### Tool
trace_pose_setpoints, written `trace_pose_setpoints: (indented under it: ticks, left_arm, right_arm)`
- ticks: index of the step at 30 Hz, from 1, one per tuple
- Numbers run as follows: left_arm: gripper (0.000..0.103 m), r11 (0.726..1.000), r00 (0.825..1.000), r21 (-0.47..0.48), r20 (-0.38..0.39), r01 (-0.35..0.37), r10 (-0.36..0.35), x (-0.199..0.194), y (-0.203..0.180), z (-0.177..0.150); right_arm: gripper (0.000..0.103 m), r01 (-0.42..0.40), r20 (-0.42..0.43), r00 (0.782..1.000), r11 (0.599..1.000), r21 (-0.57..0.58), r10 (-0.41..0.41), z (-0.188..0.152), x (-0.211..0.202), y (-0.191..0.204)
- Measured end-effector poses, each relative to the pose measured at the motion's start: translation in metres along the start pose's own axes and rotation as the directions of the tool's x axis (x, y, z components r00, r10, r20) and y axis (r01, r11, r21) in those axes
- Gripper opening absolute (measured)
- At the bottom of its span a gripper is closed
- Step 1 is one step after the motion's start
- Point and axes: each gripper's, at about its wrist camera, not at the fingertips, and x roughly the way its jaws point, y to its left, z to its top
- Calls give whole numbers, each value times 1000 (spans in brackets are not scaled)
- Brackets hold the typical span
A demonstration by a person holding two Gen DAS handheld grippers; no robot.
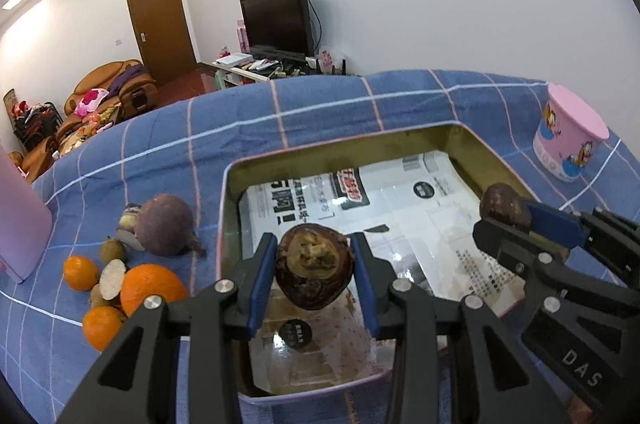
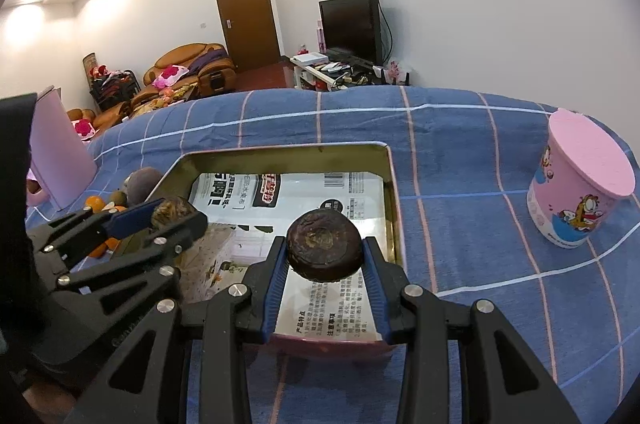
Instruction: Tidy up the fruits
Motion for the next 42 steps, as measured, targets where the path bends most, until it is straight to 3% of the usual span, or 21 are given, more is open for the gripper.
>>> trace_pose_setpoints:
  ticks: [7, 13, 15, 17, 19, 21, 23, 28, 42]
  left_arm:
    - [39, 1000, 1000, 7, -5, -7, 7, 3, -3, -2]
    - [43, 1000, 1000, -7, 1, 2, -2, 2, -1, -3]
    - [60, 1000, 1000, -4, 16, -9, 9, -2, -2, -3]
    - [75, 1000, 999, -8, 39, -13, 14, -7, -3, -2]
    - [81, 1000, 997, -15, 73, -18, 19, -16, -3, -1]
    - [98, 999, 994, -22, 106, -33, 35, -23, -2, 0]
    - [103, 996, 988, -44, 132, -73, 78, -28, 0, 0]
    - [103, 987, 979, -77, 138, -140, 150, -30, 11, 2]
    - [103, 975, 976, -143, 108, -172, 188, -36, 53, -12]
  right_arm:
    - [41, -25, -5, 1000, 1000, 11, 25, 0, 1, 0]
    - [52, -22, 11, 1000, 1000, 12, 22, 0, -2, 1]
    - [54, -21, 28, 999, 999, 34, 20, 2, -6, -2]
    - [65, -37, 56, 998, 998, 59, 33, 3, -12, -6]
    - [70, -48, 94, 995, 995, 84, 41, 3, -18, -11]
    - [72, -40, 127, 992, 995, 96, 28, 3, -24, -14]
    - [72, -28, 143, 990, 993, 112, 12, 4, -27, -17]
    - [72, -8, 176, 984, 989, 149, -19, 2, -29, -24]
    - [72, -2, 164, 986, 982, 190, -30, -6, -24, -27]
